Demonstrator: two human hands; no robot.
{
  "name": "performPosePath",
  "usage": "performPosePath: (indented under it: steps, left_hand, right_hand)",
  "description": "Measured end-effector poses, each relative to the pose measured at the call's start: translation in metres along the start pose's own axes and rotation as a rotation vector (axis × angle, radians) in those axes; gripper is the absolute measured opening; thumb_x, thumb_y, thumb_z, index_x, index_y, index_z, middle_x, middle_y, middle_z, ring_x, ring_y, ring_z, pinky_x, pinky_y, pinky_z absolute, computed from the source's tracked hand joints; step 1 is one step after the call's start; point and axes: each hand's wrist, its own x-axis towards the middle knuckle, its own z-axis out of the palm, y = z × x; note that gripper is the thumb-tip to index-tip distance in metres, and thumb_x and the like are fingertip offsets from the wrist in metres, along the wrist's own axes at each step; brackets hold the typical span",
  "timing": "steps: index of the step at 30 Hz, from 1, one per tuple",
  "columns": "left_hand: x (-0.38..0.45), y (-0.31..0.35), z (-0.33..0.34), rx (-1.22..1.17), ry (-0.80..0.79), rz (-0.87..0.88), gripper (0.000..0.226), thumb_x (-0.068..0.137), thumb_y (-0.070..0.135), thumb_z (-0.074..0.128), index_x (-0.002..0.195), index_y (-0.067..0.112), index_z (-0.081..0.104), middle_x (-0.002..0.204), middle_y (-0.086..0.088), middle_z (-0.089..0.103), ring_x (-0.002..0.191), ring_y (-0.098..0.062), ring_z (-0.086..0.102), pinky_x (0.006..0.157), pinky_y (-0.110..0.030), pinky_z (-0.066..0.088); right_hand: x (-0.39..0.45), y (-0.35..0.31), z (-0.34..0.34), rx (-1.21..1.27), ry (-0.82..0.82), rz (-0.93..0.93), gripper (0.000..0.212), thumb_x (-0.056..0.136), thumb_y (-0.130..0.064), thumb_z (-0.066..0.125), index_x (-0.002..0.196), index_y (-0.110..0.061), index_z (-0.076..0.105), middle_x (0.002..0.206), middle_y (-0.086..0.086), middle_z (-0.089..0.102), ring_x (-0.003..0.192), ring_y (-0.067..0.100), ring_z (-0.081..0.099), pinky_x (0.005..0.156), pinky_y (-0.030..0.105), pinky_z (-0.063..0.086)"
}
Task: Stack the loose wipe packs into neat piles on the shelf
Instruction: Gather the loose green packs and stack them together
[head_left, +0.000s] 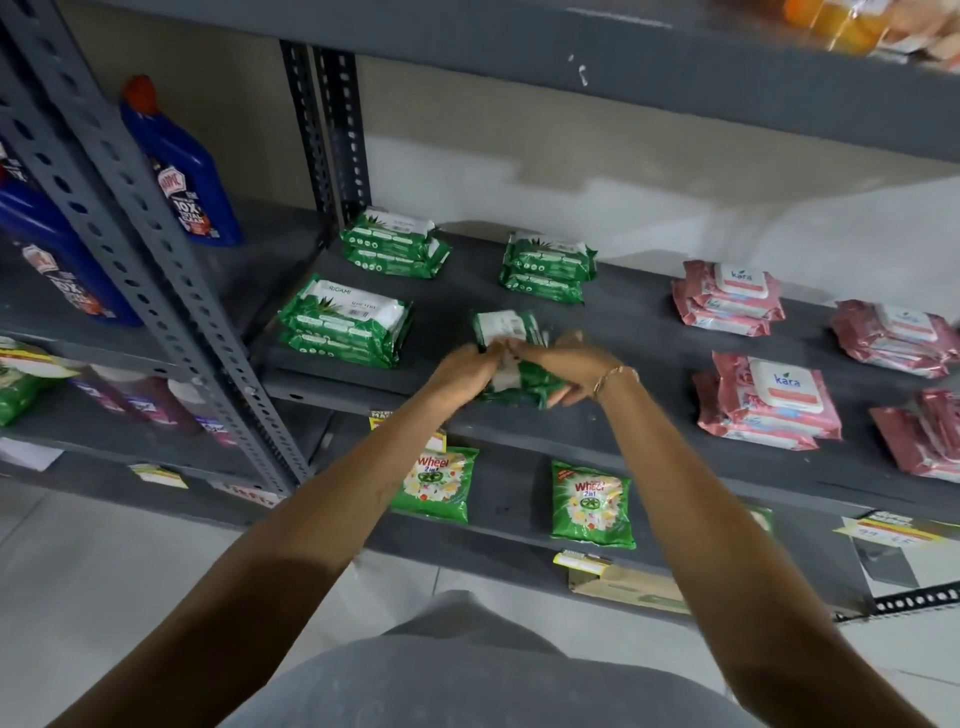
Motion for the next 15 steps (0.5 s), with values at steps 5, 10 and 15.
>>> performPosePath:
  steps: [5,10,15]
  left_hand:
    - [0.003,-0.018,-0.004,0.077,0.228,0.160,0.060,0.094,0.062,0.029,0.075,0.011,0.055,0.072,-0.005,0.058,0.075,-0.026,0.060,0.065,-0.033,0.042]
    - [-0.023,-0.018,-0.004,0.309,0.257,0.018,0.083,0.093,0.064,0.015,0.093,-0.003,0.064,0.094,-0.020,0.066,0.085,-0.035,0.063,0.076,-0.039,0.048]
    - [-0.016,-0.013,0.005,-0.089,-0.025,-0.187,0.084,0.085,0.075,0.028,0.094,0.000,0.066,0.080,-0.012,0.073,0.060,-0.020,0.070,0.066,-0.030,0.060]
  right_hand:
    - [-0.001,0.014,-0.007,0.108,0.086,0.105,0.113,0.075,-0.075,0.046,0.149,-0.006,-0.004,0.156,0.017,0.018,0.113,0.032,0.060,0.096,0.042,0.049]
    - [0.009,-0.006,-0.038,-0.008,0.382,-0.208,0.077,0.087,-0.049,0.052,0.146,-0.009,0.023,0.154,0.011,0.026,0.140,0.031,0.028,0.113,0.041,0.027]
    - [0.017,-0.009,-0.022,-0.127,0.258,-0.130,0.049,0.092,-0.047,0.047,0.115,-0.006,0.059,0.108,0.011,0.066,0.100,0.027,0.061,0.089,0.037,0.046]
